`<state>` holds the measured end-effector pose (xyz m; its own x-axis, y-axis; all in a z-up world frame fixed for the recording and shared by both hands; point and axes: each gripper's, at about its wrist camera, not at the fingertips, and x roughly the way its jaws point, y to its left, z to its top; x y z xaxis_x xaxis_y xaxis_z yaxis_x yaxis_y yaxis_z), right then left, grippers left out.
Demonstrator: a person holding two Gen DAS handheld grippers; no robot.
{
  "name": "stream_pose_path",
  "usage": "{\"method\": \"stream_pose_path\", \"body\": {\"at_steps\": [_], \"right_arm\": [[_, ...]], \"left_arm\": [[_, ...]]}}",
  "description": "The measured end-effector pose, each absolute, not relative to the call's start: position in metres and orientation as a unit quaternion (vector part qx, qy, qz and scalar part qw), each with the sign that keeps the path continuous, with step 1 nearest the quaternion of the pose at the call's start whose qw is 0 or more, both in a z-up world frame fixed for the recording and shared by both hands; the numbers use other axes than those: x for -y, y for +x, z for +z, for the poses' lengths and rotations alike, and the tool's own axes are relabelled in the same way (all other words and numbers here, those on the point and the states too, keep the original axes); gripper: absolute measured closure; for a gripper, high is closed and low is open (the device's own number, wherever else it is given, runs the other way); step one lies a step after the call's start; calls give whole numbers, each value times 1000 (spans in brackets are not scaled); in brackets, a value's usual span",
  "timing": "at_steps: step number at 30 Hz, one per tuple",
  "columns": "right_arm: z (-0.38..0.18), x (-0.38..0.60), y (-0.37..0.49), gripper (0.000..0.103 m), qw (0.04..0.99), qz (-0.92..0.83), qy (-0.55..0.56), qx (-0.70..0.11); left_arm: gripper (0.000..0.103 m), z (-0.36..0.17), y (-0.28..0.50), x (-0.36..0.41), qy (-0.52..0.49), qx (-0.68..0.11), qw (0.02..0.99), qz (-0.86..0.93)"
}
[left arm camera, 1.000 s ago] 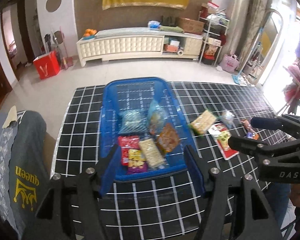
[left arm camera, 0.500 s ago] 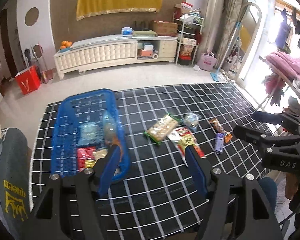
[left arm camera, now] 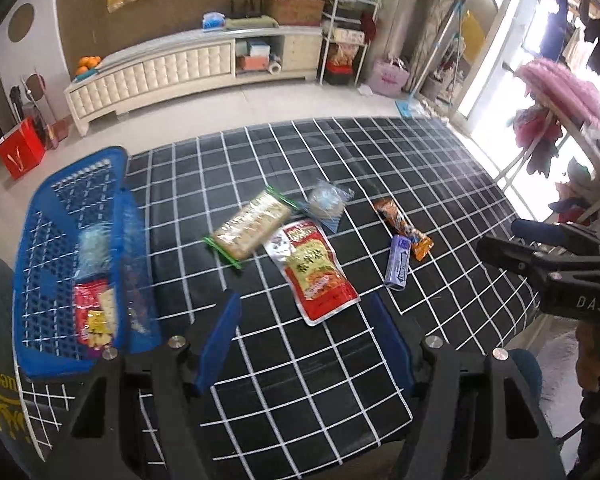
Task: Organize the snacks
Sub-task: 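Withdraw both tools from the basket toward the remaining snacks, then grasp the red Su Niu Du bag with the left tool while the right grasps the orange snack bar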
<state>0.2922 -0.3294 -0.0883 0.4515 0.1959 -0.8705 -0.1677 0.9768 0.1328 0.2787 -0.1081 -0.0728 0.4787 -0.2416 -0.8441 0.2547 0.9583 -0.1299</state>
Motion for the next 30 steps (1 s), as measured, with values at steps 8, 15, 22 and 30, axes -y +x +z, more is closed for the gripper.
{"method": "stream_pose_path", "body": {"at_steps": [8,15,22,30], "right_arm": [[-122,346,321,20,835,105,20,-539],[-152,352,348,20,823,108,12,-557],[-177,362,368,20,817,108,14,-567],[-194,370,382,20,811,133,24,-569]], "left_arm": [[38,-115,312,135,14,-535,834,-136],[38,-155,342,145,0,-576,808,-127],[38,-192,375,157,-18,-605,786,-123],[34,-234,407,159,-55,-636,762,-107]]}}
